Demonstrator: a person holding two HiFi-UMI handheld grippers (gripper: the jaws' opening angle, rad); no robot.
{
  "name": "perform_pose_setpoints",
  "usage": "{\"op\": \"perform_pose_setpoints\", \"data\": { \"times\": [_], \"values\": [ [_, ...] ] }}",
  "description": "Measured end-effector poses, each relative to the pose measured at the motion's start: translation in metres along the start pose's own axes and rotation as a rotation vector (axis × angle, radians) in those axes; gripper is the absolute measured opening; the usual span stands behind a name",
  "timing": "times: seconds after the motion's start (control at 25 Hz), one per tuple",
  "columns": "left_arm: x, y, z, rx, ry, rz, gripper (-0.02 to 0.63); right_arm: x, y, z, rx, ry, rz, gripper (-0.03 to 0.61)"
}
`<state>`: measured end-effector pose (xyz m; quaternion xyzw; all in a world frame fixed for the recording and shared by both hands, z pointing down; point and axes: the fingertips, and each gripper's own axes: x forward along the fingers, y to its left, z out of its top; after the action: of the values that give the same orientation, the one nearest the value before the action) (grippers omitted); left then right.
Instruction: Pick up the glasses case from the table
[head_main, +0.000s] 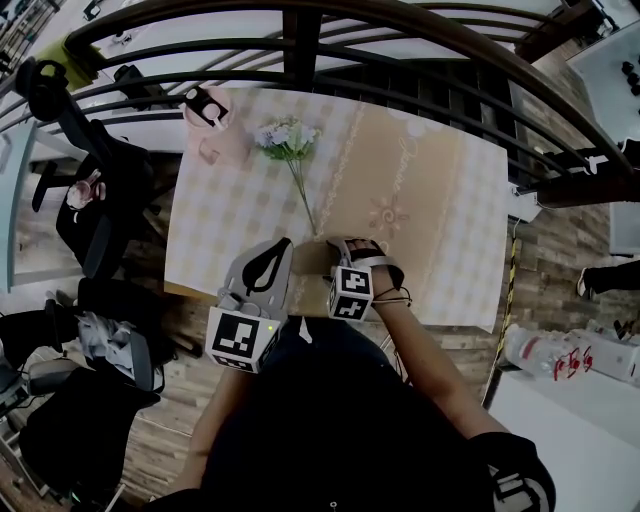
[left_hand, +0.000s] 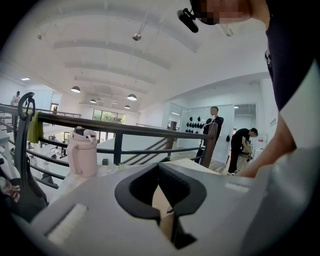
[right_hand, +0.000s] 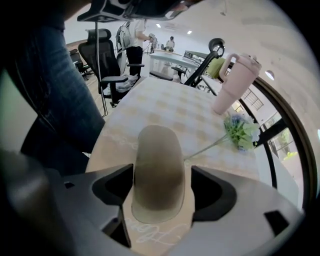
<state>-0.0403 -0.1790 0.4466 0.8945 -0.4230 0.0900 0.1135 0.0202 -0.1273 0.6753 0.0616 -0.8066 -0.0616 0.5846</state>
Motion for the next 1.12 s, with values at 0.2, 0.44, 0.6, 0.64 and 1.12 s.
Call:
{"op": "perform_pose_setpoints", "data": {
  "times": [0.2,0.44,0.6,0.64,1.12],
  "values": [
    [0.000,0.000,0.000,0.004,-0.004,-0.004,0.011,0.008,0.001,0.001,-0.037,0.022,0.048,0.335],
    [-0.002,0.001,0.002,0.003,-0.007,-0.002,0.011,0.018,0.005,0.000,-0.071,0.057,0.098,0.339],
    [-0.004,0.003,0.002,0.002,-0.007,0.002,0.011,0.022,0.006,-0.001,-0.077,0.065,0.114,0.342],
    [-0.005,0.003,0.001,0.001,-0.006,0.003,0.011,0.022,0.006,-0.001,-0.076,0.065,0.117,0.342],
    [-0.005,0.000,-0.003,-0.006,-0.001,-0.012,0.011,0.030,0.005,-0.001,-0.066,0.084,0.170,0.353]
  ]
}}
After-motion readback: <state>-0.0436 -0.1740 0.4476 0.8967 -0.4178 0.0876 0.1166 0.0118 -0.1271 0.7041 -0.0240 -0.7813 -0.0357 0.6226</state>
